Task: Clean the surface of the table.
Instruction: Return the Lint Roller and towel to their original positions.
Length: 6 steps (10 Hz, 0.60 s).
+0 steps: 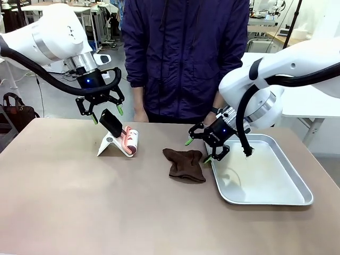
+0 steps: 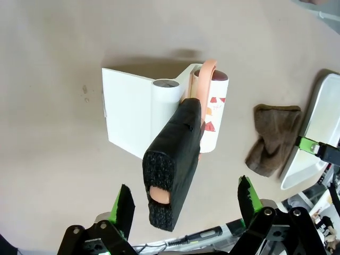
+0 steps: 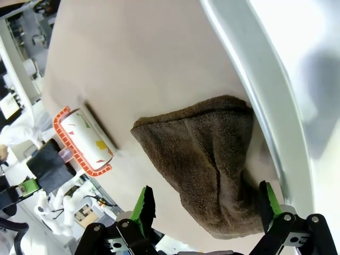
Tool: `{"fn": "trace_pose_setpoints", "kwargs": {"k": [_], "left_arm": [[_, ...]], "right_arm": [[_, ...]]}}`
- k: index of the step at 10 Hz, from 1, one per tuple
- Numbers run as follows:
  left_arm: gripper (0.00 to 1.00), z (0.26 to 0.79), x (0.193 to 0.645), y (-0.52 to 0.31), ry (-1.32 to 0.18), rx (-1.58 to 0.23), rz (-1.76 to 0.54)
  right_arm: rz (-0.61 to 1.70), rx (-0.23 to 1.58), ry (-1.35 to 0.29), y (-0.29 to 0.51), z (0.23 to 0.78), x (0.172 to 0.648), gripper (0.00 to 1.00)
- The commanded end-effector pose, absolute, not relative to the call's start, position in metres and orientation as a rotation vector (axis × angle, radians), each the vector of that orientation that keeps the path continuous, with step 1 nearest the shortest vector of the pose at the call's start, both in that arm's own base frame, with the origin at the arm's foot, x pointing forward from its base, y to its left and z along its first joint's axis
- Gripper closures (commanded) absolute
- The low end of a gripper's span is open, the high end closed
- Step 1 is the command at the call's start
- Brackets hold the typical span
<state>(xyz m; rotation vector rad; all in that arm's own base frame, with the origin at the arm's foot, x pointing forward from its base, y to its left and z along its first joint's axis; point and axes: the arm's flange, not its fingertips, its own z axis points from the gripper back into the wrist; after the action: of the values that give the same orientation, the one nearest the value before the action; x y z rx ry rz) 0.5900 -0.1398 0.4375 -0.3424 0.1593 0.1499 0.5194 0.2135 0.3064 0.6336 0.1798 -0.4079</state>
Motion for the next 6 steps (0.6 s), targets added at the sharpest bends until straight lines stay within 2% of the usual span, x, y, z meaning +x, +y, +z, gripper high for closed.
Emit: {"fn": "trace_pose_setpoints", "kwargs": {"k": [1,4,6], "left_arm": [[0.00,0.449,0.574,-0.128,0.150,-0.371,0.146],[0.00,0.469,0.506,-0.071,0.128,-0.635,0.096],[0.00,0.466,0.454,0.003,0.108,-0.879,0.055]], "right_arm": [[-0.346,0.738,0.186,0.198,0.318,0.509,0.00],[-0.272,0.943,0.183,0.134,0.348,0.482,0.00],[-0.262,1.029,0.215,0.091,0.360,0.461,0.00]]}}
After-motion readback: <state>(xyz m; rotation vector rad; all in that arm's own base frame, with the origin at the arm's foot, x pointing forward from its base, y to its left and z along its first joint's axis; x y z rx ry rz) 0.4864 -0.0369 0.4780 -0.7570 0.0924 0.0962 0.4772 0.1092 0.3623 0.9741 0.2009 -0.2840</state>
